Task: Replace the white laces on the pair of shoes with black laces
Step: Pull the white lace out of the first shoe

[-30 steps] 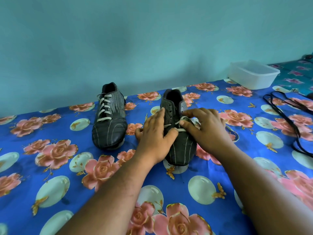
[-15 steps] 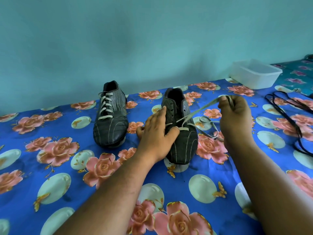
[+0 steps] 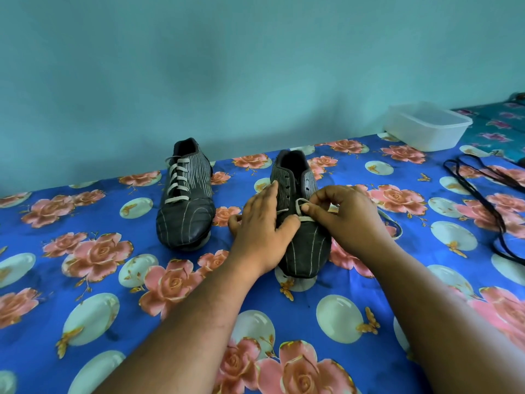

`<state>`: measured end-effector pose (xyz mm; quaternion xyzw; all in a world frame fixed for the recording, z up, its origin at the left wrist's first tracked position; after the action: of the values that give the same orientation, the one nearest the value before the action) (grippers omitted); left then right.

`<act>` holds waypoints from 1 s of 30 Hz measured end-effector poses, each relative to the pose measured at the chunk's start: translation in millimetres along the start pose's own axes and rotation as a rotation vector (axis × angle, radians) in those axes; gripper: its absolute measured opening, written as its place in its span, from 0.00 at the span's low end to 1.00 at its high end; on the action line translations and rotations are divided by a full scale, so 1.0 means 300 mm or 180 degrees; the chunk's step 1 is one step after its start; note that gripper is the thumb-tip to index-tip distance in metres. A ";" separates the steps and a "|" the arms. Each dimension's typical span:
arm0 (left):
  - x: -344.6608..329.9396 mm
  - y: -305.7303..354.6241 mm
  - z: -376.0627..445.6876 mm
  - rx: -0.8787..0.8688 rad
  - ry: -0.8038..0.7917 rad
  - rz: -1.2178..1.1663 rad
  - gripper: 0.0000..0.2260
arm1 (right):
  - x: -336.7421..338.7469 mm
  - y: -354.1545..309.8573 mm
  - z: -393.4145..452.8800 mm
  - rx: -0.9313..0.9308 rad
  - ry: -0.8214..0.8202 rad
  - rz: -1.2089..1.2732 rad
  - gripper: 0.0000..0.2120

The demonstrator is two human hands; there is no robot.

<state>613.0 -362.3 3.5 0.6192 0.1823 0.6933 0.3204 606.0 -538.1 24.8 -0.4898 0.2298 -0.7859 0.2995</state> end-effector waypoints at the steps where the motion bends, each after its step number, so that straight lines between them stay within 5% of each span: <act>1: 0.000 0.000 0.001 0.0001 -0.0006 -0.0002 0.37 | -0.001 0.000 0.002 0.0043 -0.0006 0.0044 0.09; 10: 0.002 0.001 -0.001 -0.0027 -0.0026 -0.0036 0.37 | 0.057 0.014 0.020 -0.0128 0.0713 0.0969 0.07; 13: 0.002 0.000 -0.002 -0.0030 -0.0024 -0.0051 0.36 | 0.035 0.040 0.020 -0.0184 0.0636 0.0624 0.04; 18: 0.001 0.003 0.000 -0.0018 -0.0026 -0.0001 0.37 | 0.020 -0.019 -0.005 0.0295 0.0378 0.0229 0.16; 22: 0.004 0.003 0.000 -0.0015 0.0000 -0.0021 0.37 | -0.013 -0.021 -0.004 0.0170 0.0144 -0.0275 0.15; 30: -0.002 -0.002 0.002 -0.0021 0.0014 0.0007 0.37 | 0.001 -0.022 0.004 0.0078 -0.0034 0.0514 0.07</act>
<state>613.8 -362.5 2.8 0.6169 0.1800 0.6956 0.3212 605.3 -533.6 29.6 -0.4701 0.2573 -0.7593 0.3691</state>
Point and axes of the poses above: each hand's wrist, its own z-axis towards the middle knuckle, its own x-axis out of the back of the hand, y = z × x, the point moved 5 cm from there along z, towards the middle knuckle, and after that the axes turned 2 degrees about y, right-handed, at the moved point
